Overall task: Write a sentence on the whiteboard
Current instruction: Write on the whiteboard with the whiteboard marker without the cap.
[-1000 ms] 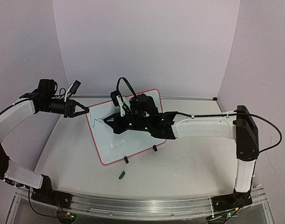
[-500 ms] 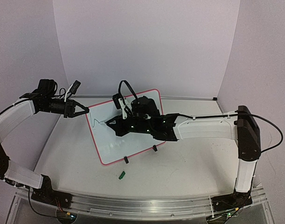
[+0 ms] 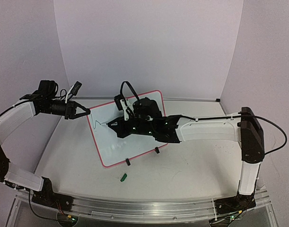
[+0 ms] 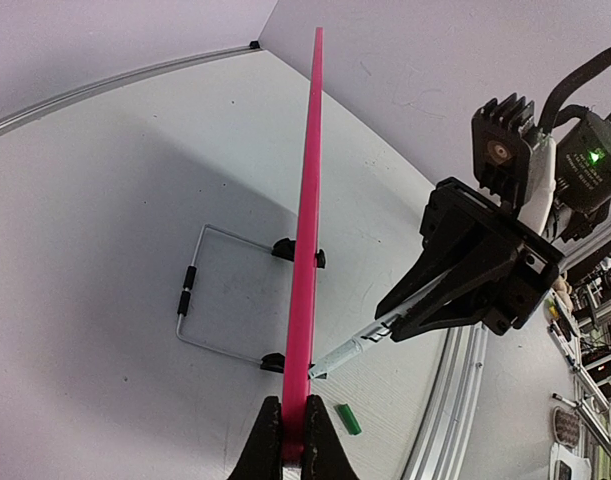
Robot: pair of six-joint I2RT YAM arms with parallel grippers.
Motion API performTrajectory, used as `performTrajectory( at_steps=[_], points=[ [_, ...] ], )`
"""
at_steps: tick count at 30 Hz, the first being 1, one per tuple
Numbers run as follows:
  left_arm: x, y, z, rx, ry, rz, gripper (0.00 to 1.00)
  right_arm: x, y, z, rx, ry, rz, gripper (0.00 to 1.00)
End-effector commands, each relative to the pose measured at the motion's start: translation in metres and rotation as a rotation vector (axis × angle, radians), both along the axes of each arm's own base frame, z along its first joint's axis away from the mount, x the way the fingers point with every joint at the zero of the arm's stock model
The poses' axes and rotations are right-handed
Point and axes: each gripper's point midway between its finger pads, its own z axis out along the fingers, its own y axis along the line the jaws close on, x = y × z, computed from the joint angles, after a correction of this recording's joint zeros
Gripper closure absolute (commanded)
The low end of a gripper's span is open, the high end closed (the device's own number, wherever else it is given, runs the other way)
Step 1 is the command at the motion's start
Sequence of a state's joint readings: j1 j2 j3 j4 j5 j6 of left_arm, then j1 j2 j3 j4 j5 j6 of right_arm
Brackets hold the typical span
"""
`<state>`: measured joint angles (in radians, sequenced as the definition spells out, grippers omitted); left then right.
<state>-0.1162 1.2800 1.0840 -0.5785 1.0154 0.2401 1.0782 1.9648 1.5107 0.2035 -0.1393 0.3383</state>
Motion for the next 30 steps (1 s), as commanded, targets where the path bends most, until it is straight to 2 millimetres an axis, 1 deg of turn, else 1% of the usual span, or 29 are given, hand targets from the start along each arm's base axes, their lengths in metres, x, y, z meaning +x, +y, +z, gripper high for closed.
performTrajectory(
  at_steps=[1,7,10,19,21,24,30],
  points=[
    [-0.010,-0.001,0.014,-0.018,-0.037,-0.020,1.00,0.020,-0.011,0.064,0.112,-0.100,-0.101,1.00],
    [-0.010,-0.001,0.014,-0.018,-0.036,-0.020,1.00,0.024,-0.010,0.078,0.142,-0.127,-0.117,1.00],
    [-0.010,-0.001,0.014,-0.018,-0.036,-0.020,1.00,0.027,-0.009,0.082,0.147,-0.138,-0.124,1.00],
    [-0.010,0.000,0.014,-0.015,-0.040,-0.019,1.00,0.025,-0.004,0.079,0.148,-0.129,-0.105,1.00],
    [-0.009,0.000,0.014,-0.014,-0.038,-0.017,1.00,0.020,-0.004,0.084,0.159,-0.130,-0.078,1.00],
    [-0.010,0.000,0.013,-0.013,-0.037,-0.018,1.00,0.008,-0.007,0.098,0.192,-0.138,-0.025,1.00],
    [-0.009,0.000,0.013,-0.012,-0.038,-0.017,1.00,-0.013,-0.023,0.121,0.226,-0.151,0.036,1.00]
  ],
)
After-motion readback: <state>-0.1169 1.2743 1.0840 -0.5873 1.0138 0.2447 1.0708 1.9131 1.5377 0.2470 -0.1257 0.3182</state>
